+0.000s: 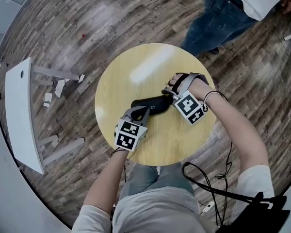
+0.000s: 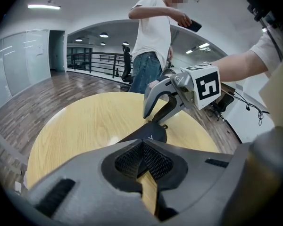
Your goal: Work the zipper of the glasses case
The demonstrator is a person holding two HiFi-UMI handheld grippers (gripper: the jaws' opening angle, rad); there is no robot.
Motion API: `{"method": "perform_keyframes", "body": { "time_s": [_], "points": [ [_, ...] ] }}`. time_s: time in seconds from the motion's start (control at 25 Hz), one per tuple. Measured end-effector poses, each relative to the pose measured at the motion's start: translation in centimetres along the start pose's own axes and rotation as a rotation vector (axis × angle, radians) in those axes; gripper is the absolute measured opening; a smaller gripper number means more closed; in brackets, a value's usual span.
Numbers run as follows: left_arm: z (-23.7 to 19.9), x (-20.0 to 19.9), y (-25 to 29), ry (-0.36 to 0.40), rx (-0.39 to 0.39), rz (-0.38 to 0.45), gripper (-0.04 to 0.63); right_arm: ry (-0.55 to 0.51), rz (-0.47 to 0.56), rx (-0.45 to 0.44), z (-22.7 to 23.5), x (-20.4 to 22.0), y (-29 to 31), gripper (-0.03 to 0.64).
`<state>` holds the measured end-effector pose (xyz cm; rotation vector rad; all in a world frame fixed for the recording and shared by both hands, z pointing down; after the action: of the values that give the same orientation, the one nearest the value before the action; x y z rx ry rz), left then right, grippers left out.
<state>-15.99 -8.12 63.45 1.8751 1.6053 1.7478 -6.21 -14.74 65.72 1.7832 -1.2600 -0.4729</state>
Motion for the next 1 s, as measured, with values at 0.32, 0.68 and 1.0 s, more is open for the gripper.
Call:
{"method": "perform_keyframes", "body": {
  "time_s": [0.32,0.68,1.0],
  "points": [
    [0.0,0.0,0.2,0.010,0.008,-0.007,0.006,-0.168,0.016,-0.075,-0.6,-0.9,-0.4,0.127],
    [-0.3,-0.2,0.1,0.003,0.003,-0.015,0.006,0.178,-0.018,-0.026,-0.7,1.9,0.2,0.005],
    [-0.1,-0.3,0.0,0.020,0.028,-0.027,0.006,0.136,-0.019,0.004,-1.4,1.7,0.4,0.078]
  ]
}}
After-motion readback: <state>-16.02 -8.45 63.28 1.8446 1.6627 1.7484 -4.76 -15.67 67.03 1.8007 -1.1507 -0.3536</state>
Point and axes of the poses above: the fingertips, and each gripper's own axes: y forward along the fingers, z to its right, x out of its underside, the point moved 5 cm from there along -y, backward along the fingers, and after that the axes turned 9 degrees about x, right-handed, at the moved point
